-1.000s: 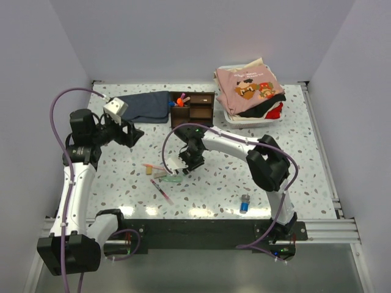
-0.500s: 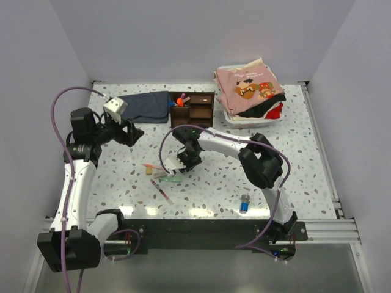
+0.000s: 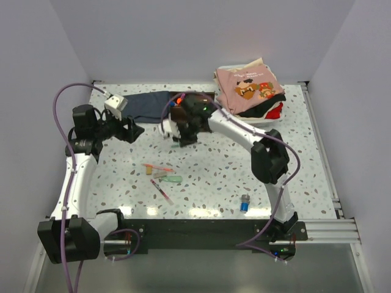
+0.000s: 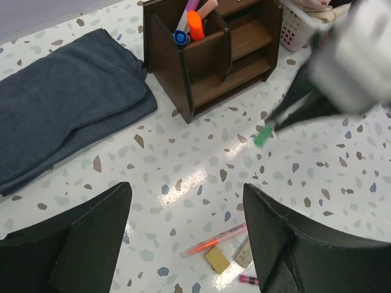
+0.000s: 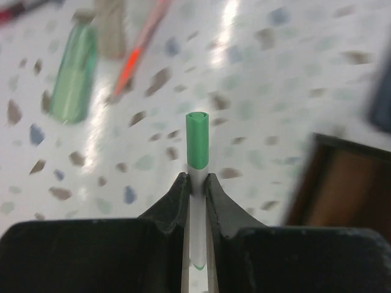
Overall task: Sort the stationery into containers
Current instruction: Pick up the pen from the center of the board, then place the pen in the storage box.
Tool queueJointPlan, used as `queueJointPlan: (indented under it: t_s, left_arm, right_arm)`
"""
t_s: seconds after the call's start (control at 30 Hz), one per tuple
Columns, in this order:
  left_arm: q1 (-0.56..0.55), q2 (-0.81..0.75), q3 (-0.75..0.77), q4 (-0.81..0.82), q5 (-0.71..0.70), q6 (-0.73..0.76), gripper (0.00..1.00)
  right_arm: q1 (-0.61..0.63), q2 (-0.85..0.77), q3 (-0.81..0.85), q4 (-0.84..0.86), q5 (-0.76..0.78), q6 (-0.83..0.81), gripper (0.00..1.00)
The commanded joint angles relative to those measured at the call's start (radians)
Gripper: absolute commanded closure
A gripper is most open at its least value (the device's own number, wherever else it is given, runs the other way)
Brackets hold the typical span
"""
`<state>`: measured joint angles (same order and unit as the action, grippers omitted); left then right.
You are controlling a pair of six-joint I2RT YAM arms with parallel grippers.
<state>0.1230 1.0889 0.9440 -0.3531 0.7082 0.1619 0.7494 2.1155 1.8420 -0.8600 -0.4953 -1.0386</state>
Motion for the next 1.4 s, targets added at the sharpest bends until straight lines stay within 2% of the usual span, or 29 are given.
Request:
queueJointPlan:
  t_s: [0.0,0.03,0.07,0.13,0.17,0.37,0.5,1.0,1.17,1.37]
  left_arm:
    - [0.009,0.019,0.049,0.078,0.036,-0.050,0.22]
    - [0.007,0.025,0.052,0.083,0.036,-0.053,0.22]
    - [0.009,0.032,0.052,0.085,0.039,-0.056,0.22]
    - [0.010,0.039,0.053,0.086,0.039,-0.059,0.22]
    - [0.012,0.045,0.056,0.086,0.039,-0.061,0.22]
    - [0.036,0.060,0.059,0.095,0.045,-0.082,0.22]
    - [0.063,0.068,0.058,0.089,0.047,-0.091,0.22]
    - [0.095,0.141,0.078,0.040,0.060,-0.068,0.22]
    - [0.095,0.164,0.085,0.042,0.053,-0.065,0.22]
    - [0.095,0.178,0.082,0.051,0.045,-0.061,0.22]
  right_arm:
    - [-0.151,-0.054,0.226,0.266,-0.276,0.481,1.00]
    - [-0.171,-0.074,0.200,0.354,-0.329,0.565,1.00]
    - [-0.211,-0.089,0.174,0.569,-0.344,0.736,1.00]
    - [-0.237,-0.109,0.085,0.790,-0.318,0.892,1.00]
    - [-0.255,-0.111,0.068,0.952,-0.293,0.990,1.00]
    - [-0.272,0.003,0.094,1.234,-0.177,1.158,1.00]
    - [-0.274,0.067,0.138,1.325,-0.121,1.213,1.00]
    - [-0.263,0.282,0.270,1.464,-0.098,1.267,1.00]
    - [-0.259,0.331,0.280,1.483,-0.118,1.233,1.00]
    - [-0.255,0.314,0.209,1.506,-0.135,1.183,1.00]
